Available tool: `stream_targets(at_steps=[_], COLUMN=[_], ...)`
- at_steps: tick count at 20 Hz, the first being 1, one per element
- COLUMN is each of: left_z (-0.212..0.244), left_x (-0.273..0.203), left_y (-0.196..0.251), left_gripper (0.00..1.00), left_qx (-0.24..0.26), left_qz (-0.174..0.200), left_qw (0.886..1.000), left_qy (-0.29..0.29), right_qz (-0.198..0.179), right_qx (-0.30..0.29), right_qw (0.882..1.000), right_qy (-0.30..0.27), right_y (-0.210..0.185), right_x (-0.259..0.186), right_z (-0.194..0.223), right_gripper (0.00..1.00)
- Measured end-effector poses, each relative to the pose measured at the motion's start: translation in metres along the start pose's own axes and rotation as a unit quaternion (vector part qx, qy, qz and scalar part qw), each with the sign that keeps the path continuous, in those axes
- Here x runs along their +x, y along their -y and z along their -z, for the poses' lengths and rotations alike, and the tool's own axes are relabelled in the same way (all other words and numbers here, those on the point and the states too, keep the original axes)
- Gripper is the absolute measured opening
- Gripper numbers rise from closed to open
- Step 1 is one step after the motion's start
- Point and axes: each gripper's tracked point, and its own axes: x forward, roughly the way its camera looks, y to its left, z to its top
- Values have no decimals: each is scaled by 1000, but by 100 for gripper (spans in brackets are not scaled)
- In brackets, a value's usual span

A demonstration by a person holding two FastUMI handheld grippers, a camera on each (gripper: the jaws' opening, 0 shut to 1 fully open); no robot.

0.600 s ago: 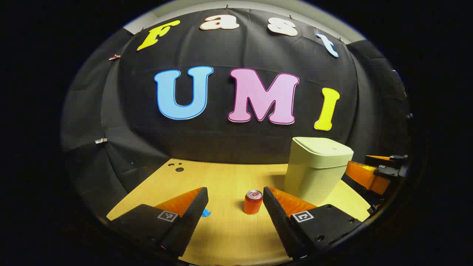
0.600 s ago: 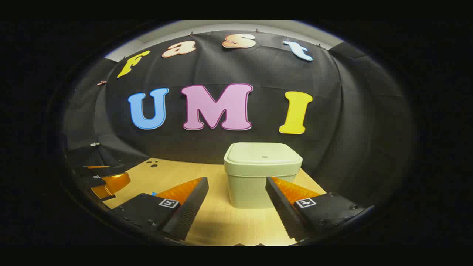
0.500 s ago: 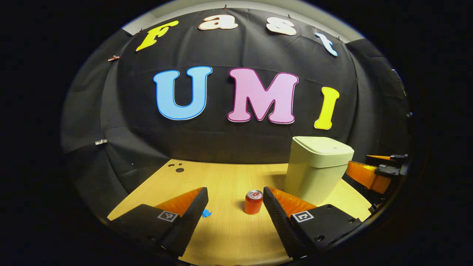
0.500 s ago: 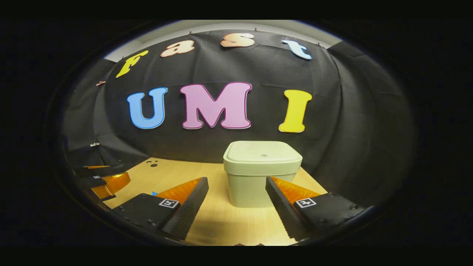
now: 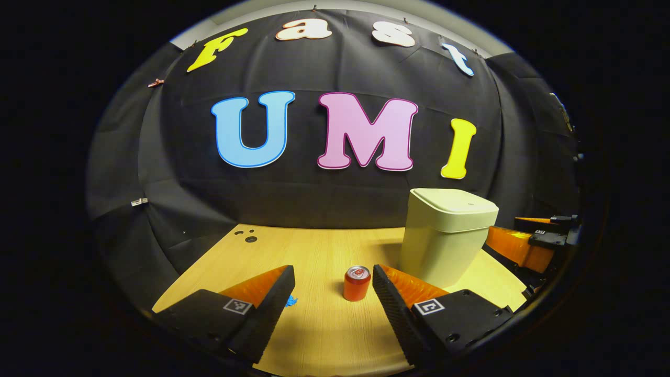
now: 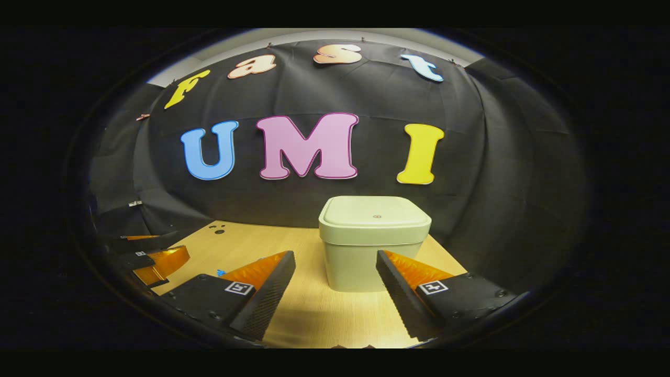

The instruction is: Press the lid of the desktop garbage bin to open it, pick up the crumpled paper on the desktop and throw it into the bin, then pick up the pop can on the desktop and drop it into the bin, and finally close the garbage bin lid.

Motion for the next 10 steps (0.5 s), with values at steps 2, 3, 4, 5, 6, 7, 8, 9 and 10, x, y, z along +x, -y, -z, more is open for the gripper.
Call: stream_targets(at_steps=[2,3,4,5,6,7,8,9,10], left_z=[2,1,2,3,5,5,7,6,7], left_x=[0,0,0,0,-1,-1,0,0,-2], left_y=[0,0,-1,-2,-3,-4,-5,-6,-7], left_gripper=[96,96,96,96,96,96,96,96,96], left_qx=[1,1,1,1,0,0,0,0,0], left_qz=[-1,-2,-4,-6,-8,-10,-12,-15,-18], left_qw=[1000,1000,1000,1000,1000,1000,1000,1000,1000], left_qy=[0,-1,-3,-4,-4,-4,-5,-6,-6], right_qz=[-3,-4,-4,-1,-1,-1,1,4,6], right_qx=[0,-1,-2,-4,-4,-2,-1,-1,0], right_qw=[1000,1000,1000,1000,1000,1000,1000,1000,1000], right_qy=[-1,-2,-3,-6,-7,-7,-8,-9,-7], right_y=[-2,-3,-3,-1,0,0,2,4,6], right_x=[0,0,0,1,2,2,3,3,3], right_z=[0,1,2,3,4,4,4,5,4], right_gripper=[98,98,98,98,98,98,98,98,96])
